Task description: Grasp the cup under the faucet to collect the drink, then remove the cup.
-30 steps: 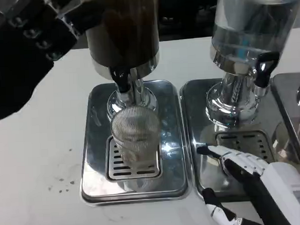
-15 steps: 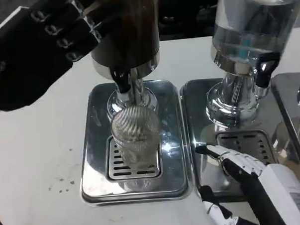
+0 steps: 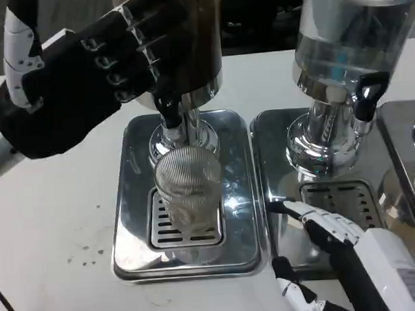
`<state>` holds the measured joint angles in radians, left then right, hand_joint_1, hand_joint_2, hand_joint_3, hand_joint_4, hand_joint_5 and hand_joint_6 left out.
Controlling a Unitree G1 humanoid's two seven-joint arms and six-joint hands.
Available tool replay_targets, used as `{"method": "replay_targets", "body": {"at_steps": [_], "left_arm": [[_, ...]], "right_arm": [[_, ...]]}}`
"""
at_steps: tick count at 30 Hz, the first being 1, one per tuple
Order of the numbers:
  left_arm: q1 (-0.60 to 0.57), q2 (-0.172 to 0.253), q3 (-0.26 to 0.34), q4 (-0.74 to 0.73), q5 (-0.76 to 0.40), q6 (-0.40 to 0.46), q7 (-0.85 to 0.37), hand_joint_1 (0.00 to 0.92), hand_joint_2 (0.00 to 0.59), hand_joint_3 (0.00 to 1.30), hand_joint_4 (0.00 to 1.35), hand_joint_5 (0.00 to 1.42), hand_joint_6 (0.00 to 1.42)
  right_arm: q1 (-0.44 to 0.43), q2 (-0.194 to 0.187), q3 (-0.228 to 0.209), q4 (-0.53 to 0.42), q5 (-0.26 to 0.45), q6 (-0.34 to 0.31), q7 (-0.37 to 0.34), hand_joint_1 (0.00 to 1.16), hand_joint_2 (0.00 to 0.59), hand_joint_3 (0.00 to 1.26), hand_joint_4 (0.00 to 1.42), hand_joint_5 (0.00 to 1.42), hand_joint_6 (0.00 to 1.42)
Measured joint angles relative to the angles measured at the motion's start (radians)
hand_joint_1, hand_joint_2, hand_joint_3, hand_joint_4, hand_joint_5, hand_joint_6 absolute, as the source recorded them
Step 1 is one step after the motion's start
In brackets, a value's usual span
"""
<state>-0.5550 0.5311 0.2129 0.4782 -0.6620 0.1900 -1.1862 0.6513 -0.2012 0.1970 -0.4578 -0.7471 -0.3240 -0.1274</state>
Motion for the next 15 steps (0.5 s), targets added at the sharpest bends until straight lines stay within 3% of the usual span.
{"method": "replay_targets", "body": {"at_steps": [15], "left_arm": [[-0.041,-0.042,-0.031,0.122,0.129,-0.112,-0.032,0.000,0.114,0.07,0.00,0.06,0.00]], "right_arm": [[0.011,0.013,0.018,0.013,-0.010,0.003,-0.023,0.54,0.486,0.26,0.20,0.21,0.16]]}}
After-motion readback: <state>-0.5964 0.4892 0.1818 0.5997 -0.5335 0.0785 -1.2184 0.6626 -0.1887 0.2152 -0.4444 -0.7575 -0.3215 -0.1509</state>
